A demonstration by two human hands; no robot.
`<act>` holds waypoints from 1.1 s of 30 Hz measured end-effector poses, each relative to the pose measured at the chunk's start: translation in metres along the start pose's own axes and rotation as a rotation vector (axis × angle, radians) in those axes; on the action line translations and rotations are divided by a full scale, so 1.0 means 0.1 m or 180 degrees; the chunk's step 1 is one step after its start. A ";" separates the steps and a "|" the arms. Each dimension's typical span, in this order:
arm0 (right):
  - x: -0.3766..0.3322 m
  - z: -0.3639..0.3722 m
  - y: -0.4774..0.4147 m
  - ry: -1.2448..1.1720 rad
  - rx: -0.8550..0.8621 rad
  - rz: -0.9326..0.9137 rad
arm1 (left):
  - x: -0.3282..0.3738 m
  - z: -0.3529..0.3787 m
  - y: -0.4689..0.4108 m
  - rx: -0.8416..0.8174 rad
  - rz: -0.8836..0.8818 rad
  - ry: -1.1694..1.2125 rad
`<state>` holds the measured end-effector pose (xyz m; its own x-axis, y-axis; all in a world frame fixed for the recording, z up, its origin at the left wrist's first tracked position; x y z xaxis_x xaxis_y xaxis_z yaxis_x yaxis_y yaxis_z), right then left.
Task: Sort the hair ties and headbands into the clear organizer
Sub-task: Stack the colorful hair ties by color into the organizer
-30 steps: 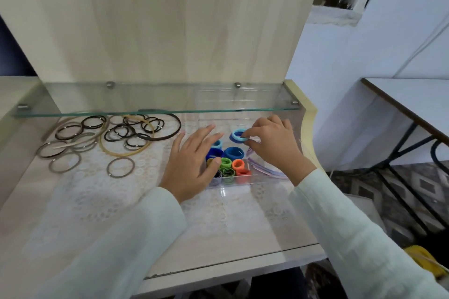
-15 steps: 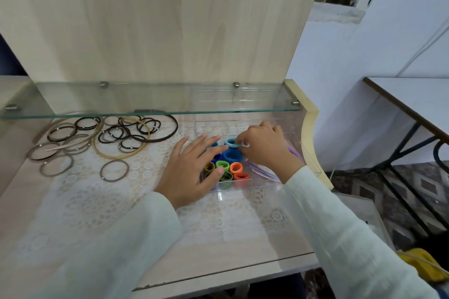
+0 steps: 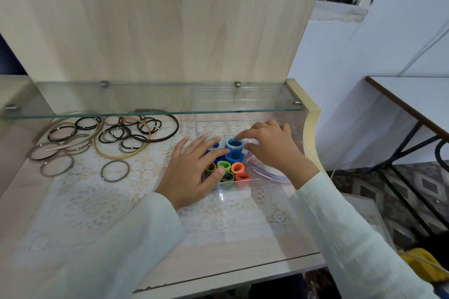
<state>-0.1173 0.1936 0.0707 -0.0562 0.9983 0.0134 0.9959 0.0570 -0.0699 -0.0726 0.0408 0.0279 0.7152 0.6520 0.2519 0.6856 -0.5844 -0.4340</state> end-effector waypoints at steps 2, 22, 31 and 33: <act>-0.04 0.01 0.03 0.0011 0.0068 -0.0134 | 0.00 0.01 0.00 -0.0030 0.0016 -0.0003; -0.04 0.04 0.08 0.0074 0.0235 -0.0062 | 0.00 0.03 0.00 -0.0145 -0.0088 0.0054; -0.04 0.08 0.06 -0.0009 0.0313 -0.0050 | 0.01 0.02 0.01 -0.0165 -0.0084 0.0040; -0.04 0.09 0.07 -0.0002 0.0333 -0.0009 | 0.01 0.02 0.01 -0.0121 -0.0060 0.0043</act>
<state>-0.1106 0.1897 0.0613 -0.0590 0.9982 0.0131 0.9830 0.0604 -0.1736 -0.0715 0.0415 0.0262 0.7036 0.6567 0.2714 0.7035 -0.5901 -0.3960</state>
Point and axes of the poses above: each hand's wrist, its own y-axis away from the middle knuckle, its own z-axis out of the palm, x = y × z, the point moved 9 cm from there along -y, towards the middle knuckle, and after that the axes turned 12 degrees about z, right-handed, at the moved point
